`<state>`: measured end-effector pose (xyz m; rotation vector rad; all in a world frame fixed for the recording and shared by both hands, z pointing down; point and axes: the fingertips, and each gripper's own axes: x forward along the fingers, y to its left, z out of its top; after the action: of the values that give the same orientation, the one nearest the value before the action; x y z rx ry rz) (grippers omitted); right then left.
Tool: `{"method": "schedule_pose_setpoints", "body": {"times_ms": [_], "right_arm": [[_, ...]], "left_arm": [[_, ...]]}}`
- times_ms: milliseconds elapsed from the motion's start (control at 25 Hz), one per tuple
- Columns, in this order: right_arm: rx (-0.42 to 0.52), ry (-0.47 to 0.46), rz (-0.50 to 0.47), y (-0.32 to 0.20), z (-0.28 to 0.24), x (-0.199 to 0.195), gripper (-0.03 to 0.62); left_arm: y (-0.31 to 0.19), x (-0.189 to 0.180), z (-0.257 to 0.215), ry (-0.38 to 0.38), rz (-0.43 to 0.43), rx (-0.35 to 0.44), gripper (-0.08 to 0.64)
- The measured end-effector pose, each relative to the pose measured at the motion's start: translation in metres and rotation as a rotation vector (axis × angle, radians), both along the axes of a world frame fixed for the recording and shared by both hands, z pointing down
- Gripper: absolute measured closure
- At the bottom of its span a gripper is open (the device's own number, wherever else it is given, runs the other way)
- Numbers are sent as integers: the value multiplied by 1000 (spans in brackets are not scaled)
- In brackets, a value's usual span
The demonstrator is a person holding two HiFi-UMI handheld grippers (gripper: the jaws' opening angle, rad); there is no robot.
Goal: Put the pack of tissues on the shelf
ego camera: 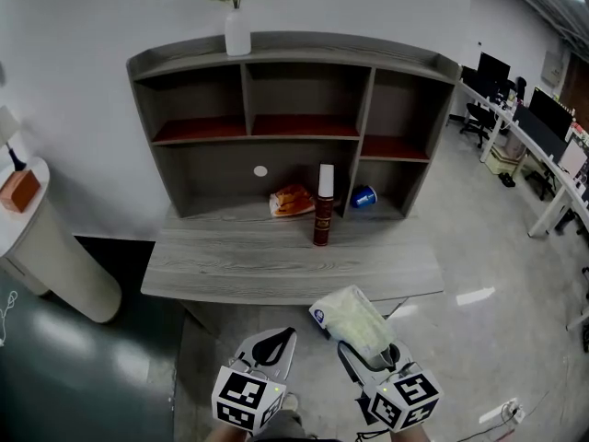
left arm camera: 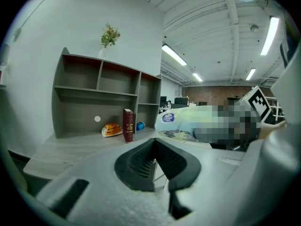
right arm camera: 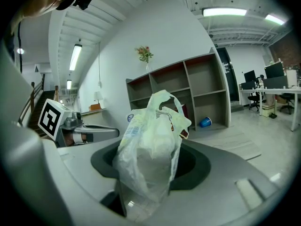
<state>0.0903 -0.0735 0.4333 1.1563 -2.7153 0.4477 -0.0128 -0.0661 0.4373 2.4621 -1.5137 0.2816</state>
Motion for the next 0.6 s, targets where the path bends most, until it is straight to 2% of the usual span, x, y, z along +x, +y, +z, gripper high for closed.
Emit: {"method": "schedule_pose_setpoints", "body": {"times_ms": [600], "right_arm": [[23, 12, 2, -67, -11, -50, 347]], "left_arm": [[-62, -51, -4, -8, 13, 2, 563]]}}
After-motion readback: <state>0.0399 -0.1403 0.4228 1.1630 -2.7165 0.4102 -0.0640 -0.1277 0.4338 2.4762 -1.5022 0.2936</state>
